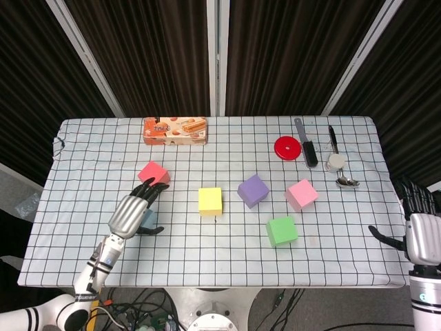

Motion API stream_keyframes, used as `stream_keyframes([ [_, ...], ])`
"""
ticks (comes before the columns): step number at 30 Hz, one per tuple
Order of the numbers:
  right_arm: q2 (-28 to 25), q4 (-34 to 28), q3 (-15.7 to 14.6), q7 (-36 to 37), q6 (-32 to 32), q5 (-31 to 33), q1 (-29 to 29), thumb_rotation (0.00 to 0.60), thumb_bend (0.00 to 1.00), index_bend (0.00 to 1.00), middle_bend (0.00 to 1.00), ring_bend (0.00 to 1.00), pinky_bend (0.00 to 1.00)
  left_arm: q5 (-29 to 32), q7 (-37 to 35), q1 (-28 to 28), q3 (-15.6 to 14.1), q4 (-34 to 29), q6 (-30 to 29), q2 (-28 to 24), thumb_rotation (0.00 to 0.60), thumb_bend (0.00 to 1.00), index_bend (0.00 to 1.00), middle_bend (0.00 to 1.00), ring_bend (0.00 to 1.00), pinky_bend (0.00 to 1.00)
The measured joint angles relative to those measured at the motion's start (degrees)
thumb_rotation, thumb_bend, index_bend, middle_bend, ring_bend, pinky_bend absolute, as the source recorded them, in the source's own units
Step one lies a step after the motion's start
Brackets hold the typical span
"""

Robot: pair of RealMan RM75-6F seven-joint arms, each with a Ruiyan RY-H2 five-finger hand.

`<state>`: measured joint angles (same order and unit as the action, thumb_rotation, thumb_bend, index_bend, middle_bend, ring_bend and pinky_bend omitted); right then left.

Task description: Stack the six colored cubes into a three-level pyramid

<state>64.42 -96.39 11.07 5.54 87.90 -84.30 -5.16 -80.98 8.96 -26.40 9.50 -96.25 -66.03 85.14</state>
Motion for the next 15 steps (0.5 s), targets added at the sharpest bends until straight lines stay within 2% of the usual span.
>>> stream_keyframes([
  [6,-1.29,-1.79,1.85,-0.81,-0.48,1.09,-1.38,0.600,0.04,0.00,0.00,0.00,0.00,4.07,1.15,-3.30,2.17,1.02,2.94,3.44,0.600,0.00,0.13,0.15,0.03,0.17],
  [15,-1.62,-0.10,2.02,2.56,0.56,4.04,0.04,0.600,0.03,0.00,0.00,0.00,0.00,10.51,3.38,-10.06,5.32,7.70,8.24,12.26,0.600,0.00,0.13,0.18,0.03,0.17],
])
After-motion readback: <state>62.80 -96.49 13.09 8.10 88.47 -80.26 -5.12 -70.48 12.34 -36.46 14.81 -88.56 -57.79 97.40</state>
